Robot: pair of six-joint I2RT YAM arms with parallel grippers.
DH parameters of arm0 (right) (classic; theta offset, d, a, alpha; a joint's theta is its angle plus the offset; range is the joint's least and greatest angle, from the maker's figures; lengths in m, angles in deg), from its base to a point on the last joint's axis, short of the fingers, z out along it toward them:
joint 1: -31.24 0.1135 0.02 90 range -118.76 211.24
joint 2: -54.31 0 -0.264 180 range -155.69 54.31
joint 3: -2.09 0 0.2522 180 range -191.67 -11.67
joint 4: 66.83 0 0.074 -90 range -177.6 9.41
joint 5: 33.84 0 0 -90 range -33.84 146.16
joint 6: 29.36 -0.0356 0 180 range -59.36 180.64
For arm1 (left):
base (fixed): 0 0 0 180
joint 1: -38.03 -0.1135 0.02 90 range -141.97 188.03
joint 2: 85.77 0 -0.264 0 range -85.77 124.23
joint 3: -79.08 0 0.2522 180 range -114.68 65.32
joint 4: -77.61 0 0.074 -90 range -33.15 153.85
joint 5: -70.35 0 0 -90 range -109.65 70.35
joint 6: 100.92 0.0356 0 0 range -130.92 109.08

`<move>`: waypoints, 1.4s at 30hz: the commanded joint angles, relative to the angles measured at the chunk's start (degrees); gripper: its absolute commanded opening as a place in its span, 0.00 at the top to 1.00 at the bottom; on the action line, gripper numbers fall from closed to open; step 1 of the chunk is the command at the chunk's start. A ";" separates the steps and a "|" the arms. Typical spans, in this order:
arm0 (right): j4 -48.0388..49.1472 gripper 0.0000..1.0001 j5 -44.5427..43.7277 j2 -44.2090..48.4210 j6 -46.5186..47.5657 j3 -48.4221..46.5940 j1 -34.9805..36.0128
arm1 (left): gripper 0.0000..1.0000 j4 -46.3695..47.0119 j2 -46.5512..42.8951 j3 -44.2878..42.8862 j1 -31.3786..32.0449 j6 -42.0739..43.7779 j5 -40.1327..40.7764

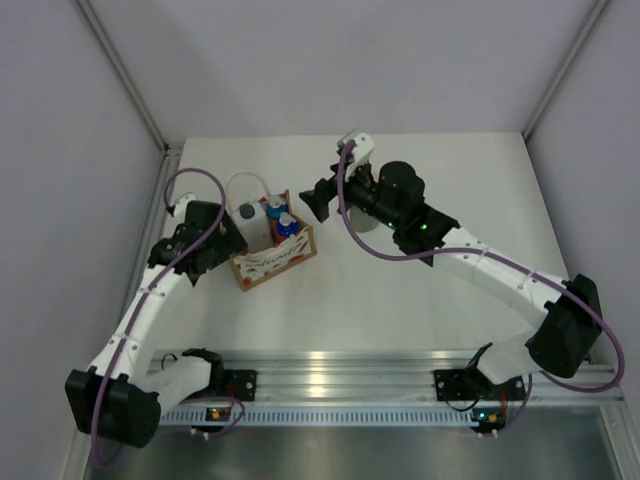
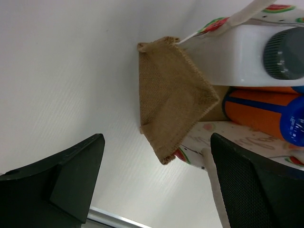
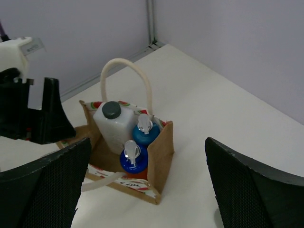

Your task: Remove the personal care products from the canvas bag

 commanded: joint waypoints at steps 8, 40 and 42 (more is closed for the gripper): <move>-14.27 0.06 8.55 -8.58 6.94 -14.26 2.34 | 0.26 4.91 -0.55 6.78 1.39 -5.34 -0.24; -32.13 0.25 37.19 -45.33 43.50 -51.89 4.71 | 0.65 6.13 -7.32 8.98 1.40 -8.24 0.20; -32.22 0.26 37.29 -46.65 44.30 -53.20 5.15 | 0.65 6.75 -7.67 9.51 1.40 -8.42 0.20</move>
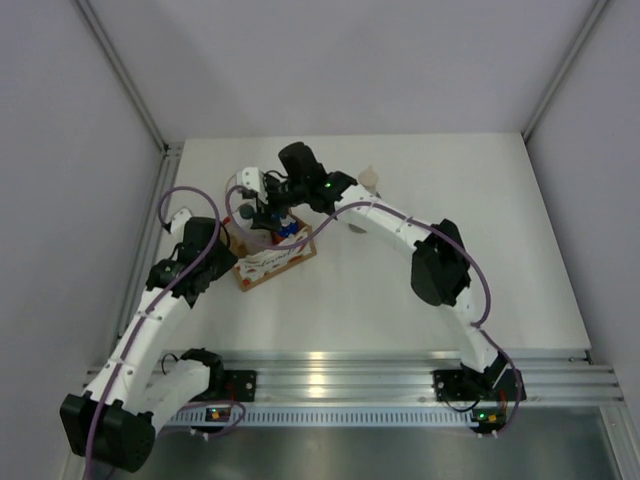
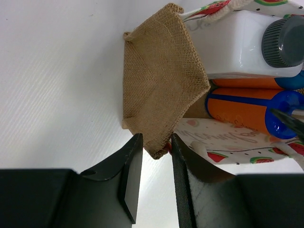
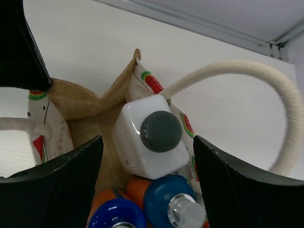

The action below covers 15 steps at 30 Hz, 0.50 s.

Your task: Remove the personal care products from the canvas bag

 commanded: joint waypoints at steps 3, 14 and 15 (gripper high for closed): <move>-1.55 0.27 3.98 -4.50 3.36 -7.29 2.05 | 0.65 2.19 -1.69 1.82 -0.09 -0.68 0.48; -3.13 0.28 3.99 -8.02 6.69 -8.18 2.40 | 0.65 3.15 -1.07 1.65 -0.09 -0.24 0.65; -3.22 0.28 3.72 -8.28 7.04 -8.18 2.49 | 0.65 3.33 -0.98 1.65 -0.09 -0.07 0.66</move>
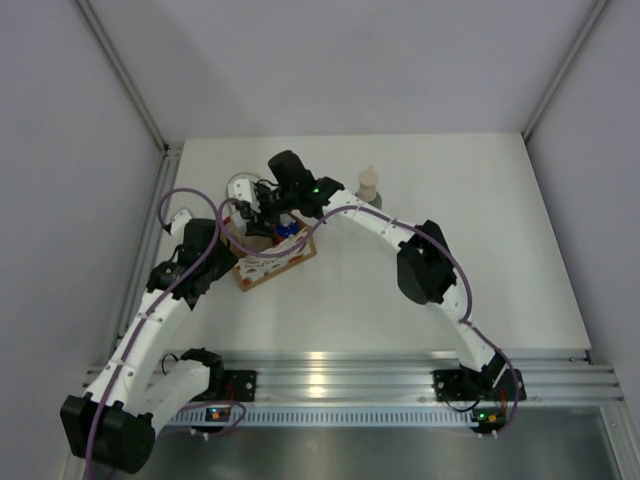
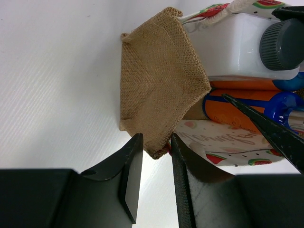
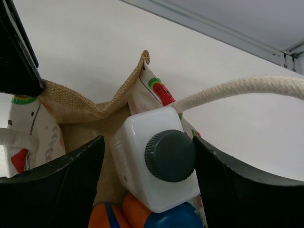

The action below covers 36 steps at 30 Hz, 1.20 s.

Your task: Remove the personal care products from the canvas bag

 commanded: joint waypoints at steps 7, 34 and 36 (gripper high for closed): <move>-4.28 0.40 0.60 -2.83 4.41 -3.73 1.03 | 0.65 1.75 0.48 -0.87 -0.09 0.85 1.34; 7.14 0.50 -20.48 0.68 -22.66 2.51 4.98 | 0.65 1.49 0.31 -2.45 -0.09 3.23 2.13; 7.14 0.47 -20.58 0.86 -23.71 3.21 4.80 | 0.65 1.49 0.04 -2.63 -0.09 3.31 2.04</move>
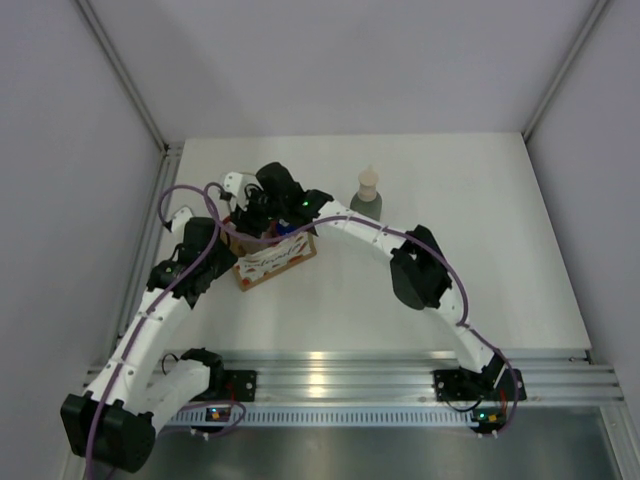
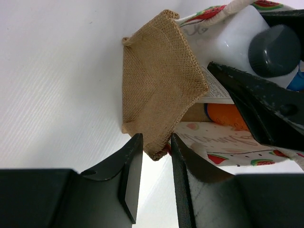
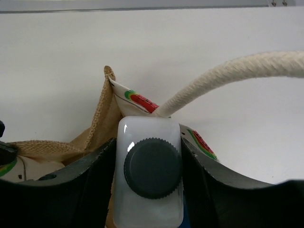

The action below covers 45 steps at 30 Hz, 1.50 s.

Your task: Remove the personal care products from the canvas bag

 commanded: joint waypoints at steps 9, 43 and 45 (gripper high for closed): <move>2.07 0.40 -4.30 4.85 -7.23 7.52 0.78 | 0.65 1.21 -0.35 -4.05 -0.09 3.32 1.03; 12.79 1.00 -4.11 3.88 -9.87 10.50 0.78 | 0.33 0.07 -7.11 -5.99 -0.09 8.33 -1.25; 15.78 1.00 -5.00 5.29 -10.57 11.56 0.78 | 0.26 -0.11 -7.73 -5.90 -0.09 8.86 -1.69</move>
